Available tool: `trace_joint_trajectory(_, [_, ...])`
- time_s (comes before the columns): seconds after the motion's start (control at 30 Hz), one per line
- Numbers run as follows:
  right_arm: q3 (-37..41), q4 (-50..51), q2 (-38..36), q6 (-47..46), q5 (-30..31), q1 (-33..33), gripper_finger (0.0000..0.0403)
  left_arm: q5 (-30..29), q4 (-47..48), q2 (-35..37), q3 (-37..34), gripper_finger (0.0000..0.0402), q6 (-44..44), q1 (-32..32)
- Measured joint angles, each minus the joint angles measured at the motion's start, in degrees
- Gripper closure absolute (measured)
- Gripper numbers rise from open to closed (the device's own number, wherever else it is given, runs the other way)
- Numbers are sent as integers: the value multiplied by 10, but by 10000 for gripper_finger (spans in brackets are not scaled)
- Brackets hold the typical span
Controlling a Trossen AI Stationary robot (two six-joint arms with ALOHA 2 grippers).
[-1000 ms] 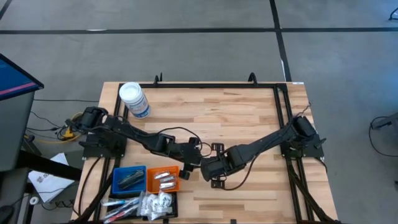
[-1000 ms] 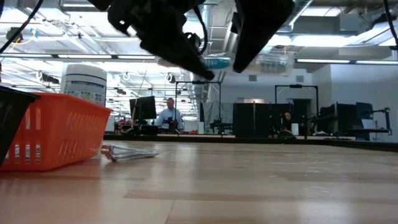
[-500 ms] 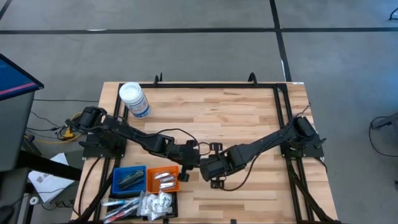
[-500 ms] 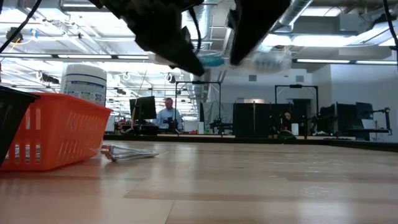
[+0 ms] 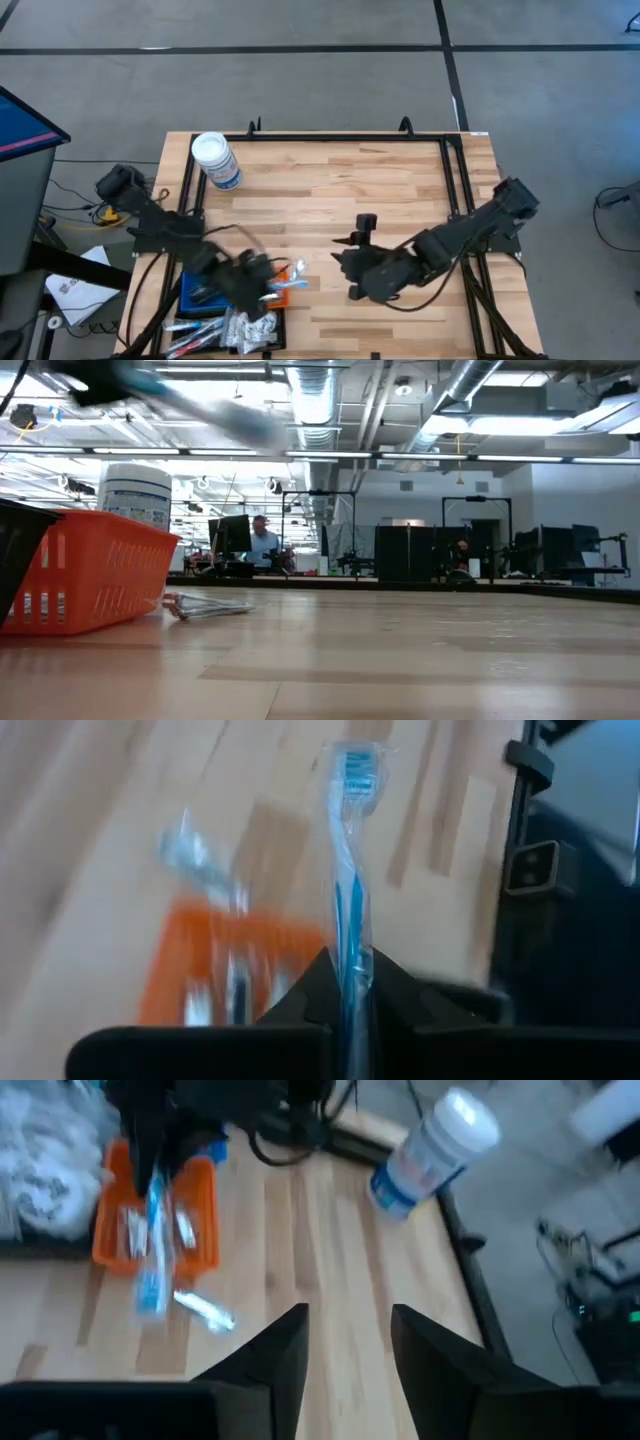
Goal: Pick & Place Travel size toiletries
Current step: Put the blue toothbrush into the left black basket
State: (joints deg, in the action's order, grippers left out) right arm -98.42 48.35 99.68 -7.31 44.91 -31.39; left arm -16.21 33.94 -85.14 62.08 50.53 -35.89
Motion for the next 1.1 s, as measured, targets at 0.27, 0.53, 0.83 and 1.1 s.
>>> trace_joint_trajectory(0.27, [102,-191,-73,122,0,7,271,-34,79,42,-1,390,439,-189])
trace_joint_trajectory(0.53, [161,-316,-88,207,-61,56,274,68,125,45,67,390,652,-262])
trace_joint_trajectory(0.83, [161,-301,-88,193,-148,92,275,213,219,44,120,390,800,-310])
trace_joint_trajectory(1.1, [161,-295,-88,188,-155,80,275,219,284,1,120,390,800,-315])
